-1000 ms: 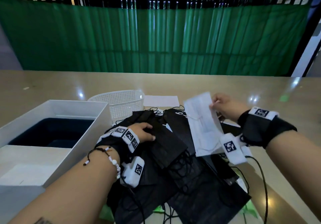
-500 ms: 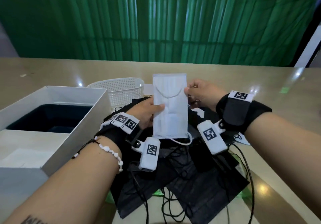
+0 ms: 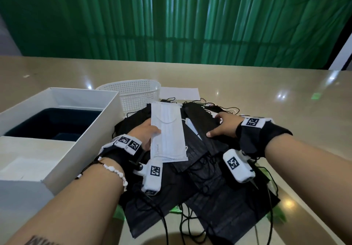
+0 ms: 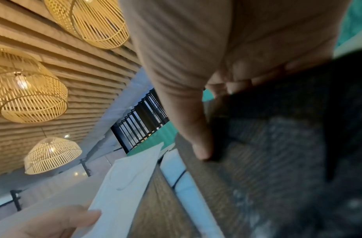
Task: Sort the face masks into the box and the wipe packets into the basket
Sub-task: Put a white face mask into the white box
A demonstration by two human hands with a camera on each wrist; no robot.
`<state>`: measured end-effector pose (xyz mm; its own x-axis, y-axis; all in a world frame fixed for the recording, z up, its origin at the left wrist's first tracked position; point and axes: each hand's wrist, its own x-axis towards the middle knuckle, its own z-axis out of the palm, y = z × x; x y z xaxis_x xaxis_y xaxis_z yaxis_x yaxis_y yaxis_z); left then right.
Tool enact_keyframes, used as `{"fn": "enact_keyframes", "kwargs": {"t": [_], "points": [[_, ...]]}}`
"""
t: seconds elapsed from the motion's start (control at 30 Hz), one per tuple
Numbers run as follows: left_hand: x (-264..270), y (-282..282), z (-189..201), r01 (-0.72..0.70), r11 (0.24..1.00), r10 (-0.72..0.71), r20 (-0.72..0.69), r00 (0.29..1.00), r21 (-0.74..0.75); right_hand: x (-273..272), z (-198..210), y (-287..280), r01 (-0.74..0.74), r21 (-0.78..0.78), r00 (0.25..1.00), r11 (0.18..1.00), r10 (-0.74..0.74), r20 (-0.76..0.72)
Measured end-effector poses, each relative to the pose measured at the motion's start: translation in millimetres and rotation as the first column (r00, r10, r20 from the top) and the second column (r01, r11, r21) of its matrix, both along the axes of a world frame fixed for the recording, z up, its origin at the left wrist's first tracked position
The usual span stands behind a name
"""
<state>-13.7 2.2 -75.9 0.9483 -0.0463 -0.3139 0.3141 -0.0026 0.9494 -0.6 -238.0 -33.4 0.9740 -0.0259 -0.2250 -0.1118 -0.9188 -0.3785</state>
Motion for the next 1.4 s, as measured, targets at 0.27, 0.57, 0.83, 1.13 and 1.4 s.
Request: {"fn": "enact_keyframes", "kwargs": {"t": [0.27, 0.57, 0.83, 1.13, 1.4], "points": [[4, 5, -7, -0.029, 0.999, 0.030, -0.046, 0.998, 0.031, 16, 18, -31, 0.082, 0.157, 0.970, 0.984, -0.115, 0.212], [8, 3, -12, -0.019, 0.991, 0.021, -0.016, 1.000, 0.132, 12, 8, -73, 0.215, -0.129, 0.977, 0.968, -0.214, 0.017], [10, 8, -21, -0.020, 0.992, 0.018, 0.020, 1.000, 0.125, 13, 15, -19, -0.097, -0.040, 0.969, 0.994, 0.104, 0.225], [-4, 2, -1, -0.016, 1.000, 0.015, 0.080, 0.997, 0.010, 21, 5, 35, -0.301, -0.140, 0.950, 0.943, 0.310, 0.045], [0, 10, 27, -0.002, 0.993, 0.028, 0.224, 0.974, -0.117, 23, 26, 30, -0.245, 0.056, 0.931, 0.968, 0.218, 0.294]]}}
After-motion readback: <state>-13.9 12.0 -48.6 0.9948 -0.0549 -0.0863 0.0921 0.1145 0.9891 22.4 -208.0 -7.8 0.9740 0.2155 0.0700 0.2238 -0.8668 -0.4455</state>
